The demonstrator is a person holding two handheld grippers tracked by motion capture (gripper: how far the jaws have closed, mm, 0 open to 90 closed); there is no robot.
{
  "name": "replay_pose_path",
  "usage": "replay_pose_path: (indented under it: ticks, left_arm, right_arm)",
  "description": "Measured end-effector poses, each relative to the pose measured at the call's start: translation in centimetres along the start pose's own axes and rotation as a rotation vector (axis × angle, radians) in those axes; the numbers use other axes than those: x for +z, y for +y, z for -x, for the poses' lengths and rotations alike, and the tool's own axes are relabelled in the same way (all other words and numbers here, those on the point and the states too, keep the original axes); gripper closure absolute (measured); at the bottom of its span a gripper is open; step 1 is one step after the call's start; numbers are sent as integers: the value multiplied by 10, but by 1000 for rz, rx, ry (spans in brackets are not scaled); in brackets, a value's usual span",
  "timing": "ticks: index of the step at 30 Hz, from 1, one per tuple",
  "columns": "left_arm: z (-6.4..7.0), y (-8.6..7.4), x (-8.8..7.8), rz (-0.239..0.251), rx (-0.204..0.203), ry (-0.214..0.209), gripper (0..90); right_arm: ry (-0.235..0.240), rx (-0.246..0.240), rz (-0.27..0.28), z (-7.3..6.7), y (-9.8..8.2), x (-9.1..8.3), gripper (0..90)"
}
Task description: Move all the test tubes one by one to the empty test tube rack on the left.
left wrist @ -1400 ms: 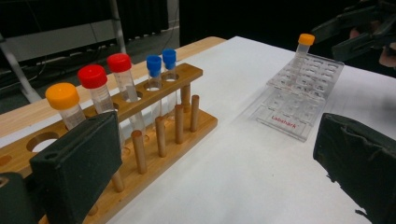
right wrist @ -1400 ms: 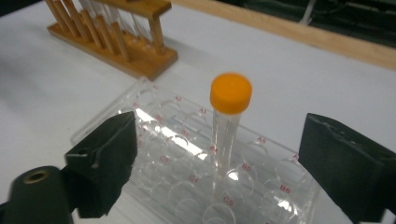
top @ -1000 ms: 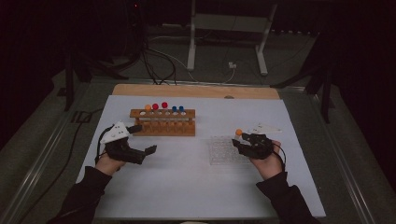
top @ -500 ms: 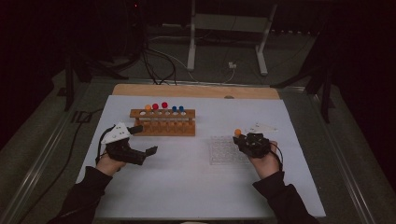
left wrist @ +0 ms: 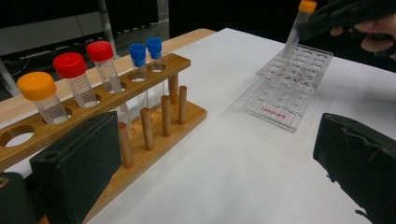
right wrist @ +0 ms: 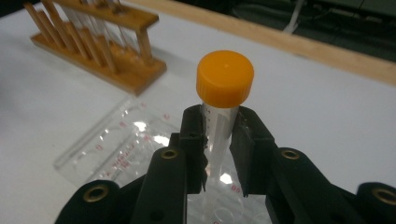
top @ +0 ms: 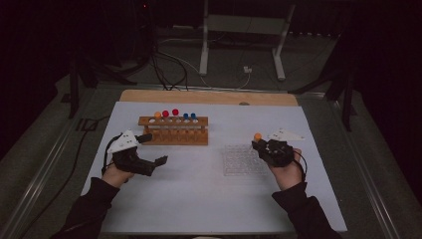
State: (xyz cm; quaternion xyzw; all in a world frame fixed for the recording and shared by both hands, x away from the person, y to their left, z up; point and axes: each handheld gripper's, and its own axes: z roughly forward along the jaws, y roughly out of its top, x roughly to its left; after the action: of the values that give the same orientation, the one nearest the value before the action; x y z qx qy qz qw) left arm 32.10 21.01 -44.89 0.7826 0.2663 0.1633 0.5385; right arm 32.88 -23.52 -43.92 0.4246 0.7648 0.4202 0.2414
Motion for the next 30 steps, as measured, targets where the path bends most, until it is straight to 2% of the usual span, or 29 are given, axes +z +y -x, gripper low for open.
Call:
replay_pose_path:
  ticks: [7,12,21,27,30]
  left_arm:
    - [1,2,-1,-2,4,-9,20]
    - [4,5,-1,-3,4,-24,20]
    - [14,13,2,-7,12,-41,20]
    - [23,22,6,-11,22,-79,20]
    - [27,27,9,-5,8,-112,20]
  right_arm:
    - [-6,-23,69,-6,12,-20,745]
    - [8,-36,98,-12,19,-27,745]
    - [84,-67,123,-34,26,-31,745]
    - [151,-84,112,-51,26,-25,745]
    - [182,-95,104,-59,26,-21,745]
